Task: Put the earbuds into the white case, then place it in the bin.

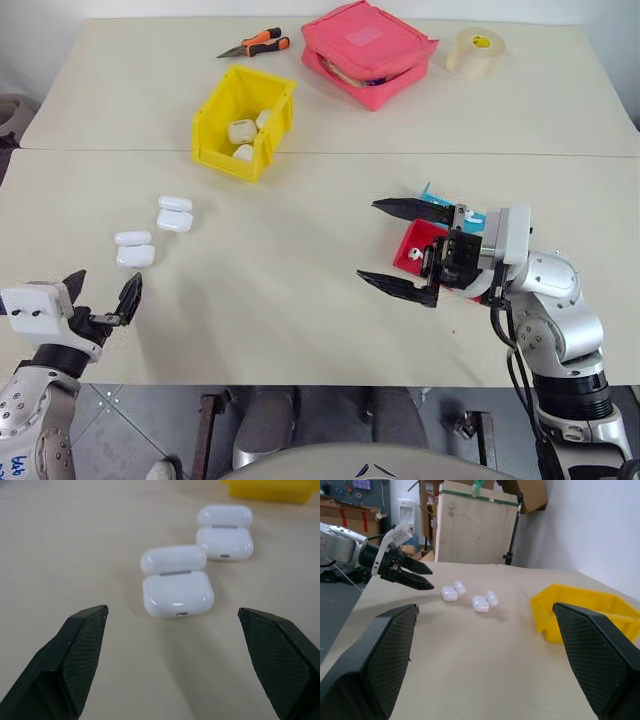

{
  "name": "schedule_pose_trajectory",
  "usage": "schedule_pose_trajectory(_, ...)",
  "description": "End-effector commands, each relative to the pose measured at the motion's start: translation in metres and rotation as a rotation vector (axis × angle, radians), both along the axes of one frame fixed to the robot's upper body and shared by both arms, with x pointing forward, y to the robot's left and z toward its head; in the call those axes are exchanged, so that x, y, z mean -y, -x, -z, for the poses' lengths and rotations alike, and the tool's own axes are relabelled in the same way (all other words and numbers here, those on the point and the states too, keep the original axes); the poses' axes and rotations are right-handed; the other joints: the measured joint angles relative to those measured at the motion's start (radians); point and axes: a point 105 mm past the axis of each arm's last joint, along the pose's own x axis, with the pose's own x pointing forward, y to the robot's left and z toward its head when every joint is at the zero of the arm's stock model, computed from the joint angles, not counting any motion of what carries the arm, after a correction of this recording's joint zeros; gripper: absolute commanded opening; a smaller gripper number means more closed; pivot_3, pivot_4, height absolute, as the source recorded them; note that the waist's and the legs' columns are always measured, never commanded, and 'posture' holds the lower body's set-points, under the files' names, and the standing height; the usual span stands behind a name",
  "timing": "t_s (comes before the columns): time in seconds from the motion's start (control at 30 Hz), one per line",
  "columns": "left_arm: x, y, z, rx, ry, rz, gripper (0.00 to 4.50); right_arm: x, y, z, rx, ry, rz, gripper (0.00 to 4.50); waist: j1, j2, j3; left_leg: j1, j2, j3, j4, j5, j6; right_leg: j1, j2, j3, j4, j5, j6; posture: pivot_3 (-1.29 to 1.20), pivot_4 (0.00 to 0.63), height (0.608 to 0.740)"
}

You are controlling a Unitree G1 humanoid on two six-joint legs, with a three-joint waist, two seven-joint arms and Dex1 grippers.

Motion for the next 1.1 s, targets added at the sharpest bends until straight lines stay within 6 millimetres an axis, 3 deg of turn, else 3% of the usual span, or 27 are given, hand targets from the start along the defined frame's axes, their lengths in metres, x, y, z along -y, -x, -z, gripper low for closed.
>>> schedule_pose_trajectory(0.03, -0.003, -0.006, -0.022, -0.038, -0.032, -0.017, 4.44, 0.007, 0.005, -0.004, 0.018, 0.005, -0.011, 4.5, 0.0, 0.0, 0.0, 0.0, 0.0, 0.0, 0.0, 0.0, 0.0, -0.001, 0.0, 0.0, 0.001, 0.0, -0.001, 0.0, 0.15, 0.74)
schedule_pose_trajectory(0.13, -0.009, -0.019, -0.037, -0.123, -0.046, -0.088, 4.44, 0.009, 0.005, 0.0, 0.006, 0.02, -0.014, 4.5, 0.006, 0.0, 0.0, 0.0, 0.0, 0.0, 0.0, 0.0, 0.0, -0.001, 0.0, 0.0, 0.003, -0.001, -0.001, 0.0, 0.15, 0.74)
schedule_pose_trajectory(0.4, 0.005, -0.038, -0.036, -0.403, 0.042, -0.165, 4.44, 0.006, 0.004, 0.002, 0.004, 0.028, -0.028, 4.5, -0.008, -0.001, 0.0, -0.001, -0.001, 0.001, 0.0, 0.0, -0.001, -0.007, 0.001, 0.002, 0.006, -0.001, -0.002, 0.0, 0.15, 0.74)
schedule_pose_trajectory(0.53, 0.0, -0.046, -0.038, -0.421, 0.037, -0.213, 4.44, 0.004, 0.006, 0.003, -0.001, 0.029, -0.031, 4.5, -0.025, -0.001, 0.0, -0.002, 0.0, 0.002, -0.001, 0.001, -0.002, -0.008, 0.001, 0.003, 0.006, -0.001, -0.002, 0.0, 0.15, 0.74)
schedule_pose_trajectory(1.03, 0.003, -0.056, -0.015, -0.536, 0.062, -0.194, 4.44, 0.004, 0.007, 0.003, 0.012, 0.018, 0.024, 4.5, -0.018, -0.001, -0.001, -0.001, 0.0, 0.003, 0.0, 0.001, -0.004, -0.008, 0.001, 0.003, 0.007, -0.001, -0.002, 0.0, 0.15, 0.74)
schedule_pose_trajectory(1.1, 0.003, -0.057, -0.014, -0.543, 0.062, -0.192, 3.89, 0.003, 0.007, 0.003, 0.013, 0.017, 0.028, 4.5, -0.017, 0.0, -0.001, -0.001, 0.0, 0.003, 0.0, 0.001, -0.004, -0.008, 0.001, 0.003, 0.007, -0.001, -0.002, 0.0, 0.15, 0.74)
